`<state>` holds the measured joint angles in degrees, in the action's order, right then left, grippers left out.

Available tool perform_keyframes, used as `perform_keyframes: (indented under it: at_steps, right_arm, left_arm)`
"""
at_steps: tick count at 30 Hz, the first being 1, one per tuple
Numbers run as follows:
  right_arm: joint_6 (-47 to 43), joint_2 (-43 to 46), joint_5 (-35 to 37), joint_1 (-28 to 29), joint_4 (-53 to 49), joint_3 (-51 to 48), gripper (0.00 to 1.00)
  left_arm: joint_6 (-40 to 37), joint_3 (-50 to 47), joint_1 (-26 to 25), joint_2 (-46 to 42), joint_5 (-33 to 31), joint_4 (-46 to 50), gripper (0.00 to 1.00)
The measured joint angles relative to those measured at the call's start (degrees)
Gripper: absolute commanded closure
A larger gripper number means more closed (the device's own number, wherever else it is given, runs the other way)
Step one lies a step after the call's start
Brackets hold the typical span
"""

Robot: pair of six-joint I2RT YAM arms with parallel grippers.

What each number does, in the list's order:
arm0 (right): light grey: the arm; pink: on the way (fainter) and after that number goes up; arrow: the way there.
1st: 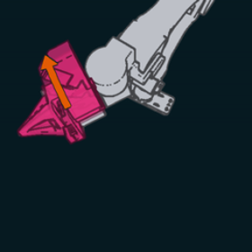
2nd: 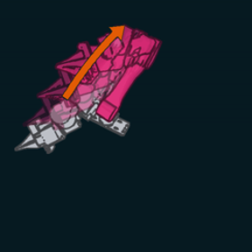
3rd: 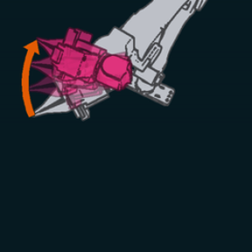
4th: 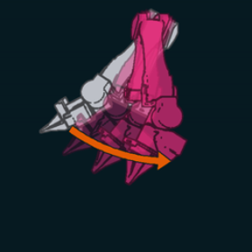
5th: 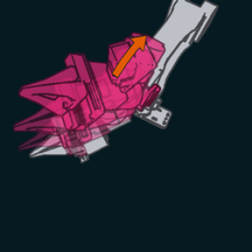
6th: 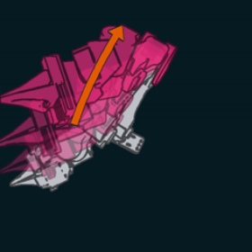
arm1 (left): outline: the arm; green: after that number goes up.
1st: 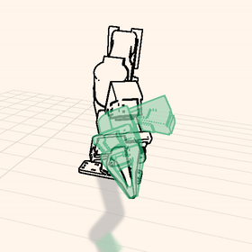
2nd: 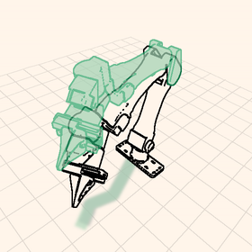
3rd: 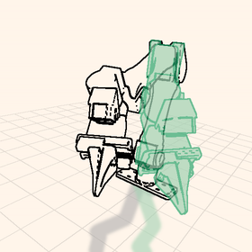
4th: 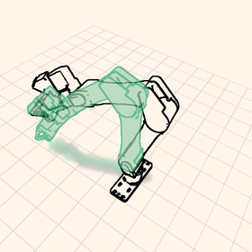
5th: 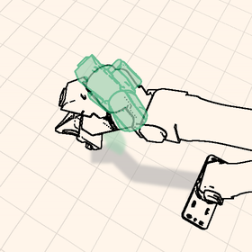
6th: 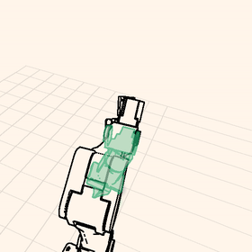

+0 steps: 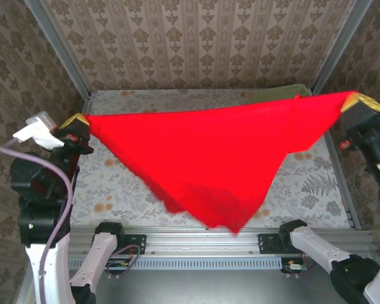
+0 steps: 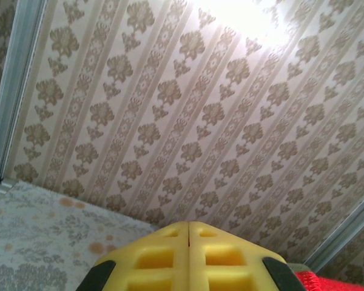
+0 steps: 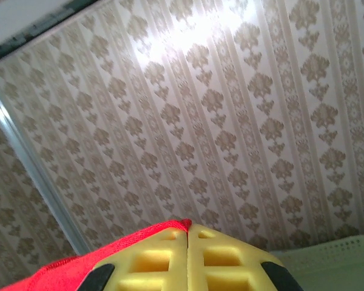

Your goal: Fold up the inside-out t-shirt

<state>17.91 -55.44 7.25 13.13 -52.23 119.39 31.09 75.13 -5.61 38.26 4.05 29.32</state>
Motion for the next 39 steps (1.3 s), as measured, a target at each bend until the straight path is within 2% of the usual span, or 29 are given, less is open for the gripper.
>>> perform_keyframes:
  at_steps: [6,9,12,16,18,19,20,22,24,26,28,30,32,36,39]
  right_arm:
    - [-0.2,-13.3,3.4,0.0,6.7,-11.1,1.00]
    - [0.0,-21.6,2.6,0.0,11.1,-18.8,1.00]
    - [0.5,-31.5,0.5,0.0,14.4,-22.4,1.00]
    - [0.7,-47.3,-0.8,0.0,18.9,-20.4,1.00]
    - [0.7,-57.6,-0.3,-0.2,18.3,-13.2,1.00]
    - [0.7,-63.2,-0.1,-0.4,17.7,-7.8,1.00]
    - [0.7,-67.4,0.1,-0.6,16.7,-3.0,0.91]
    - [0.9,-77.3,0.2,-1.3,13.7,10.0,0.59]
    - [0.9,-84.5,0.5,-2.1,9.9,22.5,0.36]
    - [0.7,-89.0,1.2,-2.7,5.9,32.5,0.28]
    - [0.6,-89.2,2.3,-3.1,2.2,36.3,0.26]
    - [0.3,-86.0,3.5,-3.2,0.5,33.9,0.25]
    - [-0.3,-79.1,4.3,-2.6,1.5,23.5,0.23]
    - [-1.3,-60.4,4.2,1.9,7.4,-5.8,0.21]
    - [-0.4,-50.7,2.0,6.1,11.0,-19.6,0.21]
  left_arm:
    - [0.0,-6.0,-0.1,15.3,-1.2,-2.3,1.00]
    - [0.0,-10.5,-0.1,24.7,-2.5,-4.3,1.00]
    - [0.0,-13.7,-0.1,33.0,-3.7,-6.2,1.00]
    - [0.0,-11.9,0.4,46.0,-4.8,-10.2,0.99]
    - [0.0,-7.7,1.2,54.8,-5.1,-10.8,0.97]
    - [0.0,-5.1,1.7,58.9,-5.3,-11.0,0.89]
    - [0.1,-2.6,2.3,62.5,-5.4,-11.0,0.78]
    - [0.0,3.4,3.9,69.4,-5.4,-10.4,0.59]
    - [-0.1,9.7,5.3,74.6,-5.4,-7.9,0.43]
    - [-1.1,15.6,6.4,77.9,-5.5,-5.1,0.27]
    - [-1.8,18.8,6.8,78.0,-6.0,-2.3,0.19]
    - [-2.5,19.3,6.7,75.9,-6.6,-0.2,0.18]
    - [-2.8,17.8,6.1,72.2,-7.1,1.0,0.16]
    - [-3.3,13.0,4.5,64.0,-7.2,2.3,0.09]
    - [-3.9,12.7,4.0,63.5,-6.8,2.5,0.05]
